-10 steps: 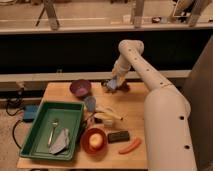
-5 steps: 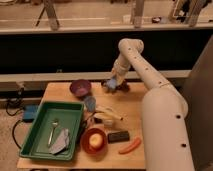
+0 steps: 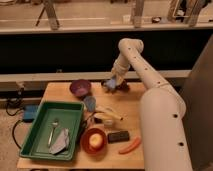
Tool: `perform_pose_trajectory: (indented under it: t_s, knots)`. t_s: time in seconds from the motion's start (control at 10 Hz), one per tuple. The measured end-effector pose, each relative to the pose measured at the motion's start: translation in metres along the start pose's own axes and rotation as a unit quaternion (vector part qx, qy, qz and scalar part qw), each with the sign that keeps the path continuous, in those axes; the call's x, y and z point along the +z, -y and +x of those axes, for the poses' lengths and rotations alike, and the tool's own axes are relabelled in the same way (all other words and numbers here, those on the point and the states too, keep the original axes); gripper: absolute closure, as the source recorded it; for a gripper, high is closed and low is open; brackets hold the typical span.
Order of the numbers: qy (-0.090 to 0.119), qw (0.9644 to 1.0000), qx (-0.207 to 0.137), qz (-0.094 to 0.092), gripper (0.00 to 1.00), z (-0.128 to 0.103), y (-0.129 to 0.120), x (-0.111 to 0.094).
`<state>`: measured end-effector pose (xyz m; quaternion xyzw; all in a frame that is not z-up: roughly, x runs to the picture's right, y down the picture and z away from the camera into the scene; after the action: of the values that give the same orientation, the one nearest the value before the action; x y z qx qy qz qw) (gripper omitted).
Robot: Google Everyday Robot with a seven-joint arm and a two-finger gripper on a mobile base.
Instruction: Place sponge in metal cup
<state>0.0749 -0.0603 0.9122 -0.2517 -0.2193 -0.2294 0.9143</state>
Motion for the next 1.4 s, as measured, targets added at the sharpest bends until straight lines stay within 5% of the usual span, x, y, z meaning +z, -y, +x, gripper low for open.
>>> perform_pose_trajectory:
  t_s: [0.2, 0.7, 1.4]
  knots:
    - [-0.012, 0.9999, 0.009, 0.003, 1.00, -0.003, 0.002, 0.003]
    - [0.007, 0.9969, 0.075, 0.025, 1.00, 0.004, 0.011, 0.013]
    - [-0.006, 0.9803, 0.184, 0.071, 1.00, 0.002, 0.022, 0.023]
